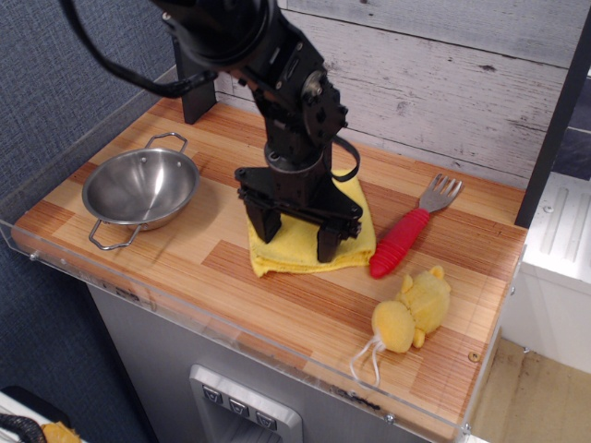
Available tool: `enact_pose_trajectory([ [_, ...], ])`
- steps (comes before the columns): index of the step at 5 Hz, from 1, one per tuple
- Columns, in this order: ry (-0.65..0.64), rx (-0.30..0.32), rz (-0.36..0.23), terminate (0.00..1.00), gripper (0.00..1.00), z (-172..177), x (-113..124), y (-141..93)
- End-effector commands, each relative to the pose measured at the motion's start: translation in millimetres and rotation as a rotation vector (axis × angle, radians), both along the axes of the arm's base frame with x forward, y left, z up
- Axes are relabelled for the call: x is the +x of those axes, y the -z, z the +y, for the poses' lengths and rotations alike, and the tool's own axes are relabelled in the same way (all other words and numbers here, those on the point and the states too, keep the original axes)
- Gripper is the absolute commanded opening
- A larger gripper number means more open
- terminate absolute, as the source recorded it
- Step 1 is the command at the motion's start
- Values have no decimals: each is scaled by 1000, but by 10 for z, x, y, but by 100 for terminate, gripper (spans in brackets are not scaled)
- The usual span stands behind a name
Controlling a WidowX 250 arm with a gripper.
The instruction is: Place the yellow cloth on the far edge of the table
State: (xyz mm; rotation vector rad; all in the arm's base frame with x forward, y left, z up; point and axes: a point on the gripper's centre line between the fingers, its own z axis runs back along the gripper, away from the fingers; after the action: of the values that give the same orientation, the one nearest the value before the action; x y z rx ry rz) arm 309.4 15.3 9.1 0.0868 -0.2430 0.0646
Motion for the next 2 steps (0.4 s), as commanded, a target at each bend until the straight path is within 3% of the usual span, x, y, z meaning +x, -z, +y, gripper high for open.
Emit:
enact_pose_trajectory([
  [1,-36,-13,-5,0,100,112,179,70],
  [2,-45,-12,-5,0,100,190,240,71],
])
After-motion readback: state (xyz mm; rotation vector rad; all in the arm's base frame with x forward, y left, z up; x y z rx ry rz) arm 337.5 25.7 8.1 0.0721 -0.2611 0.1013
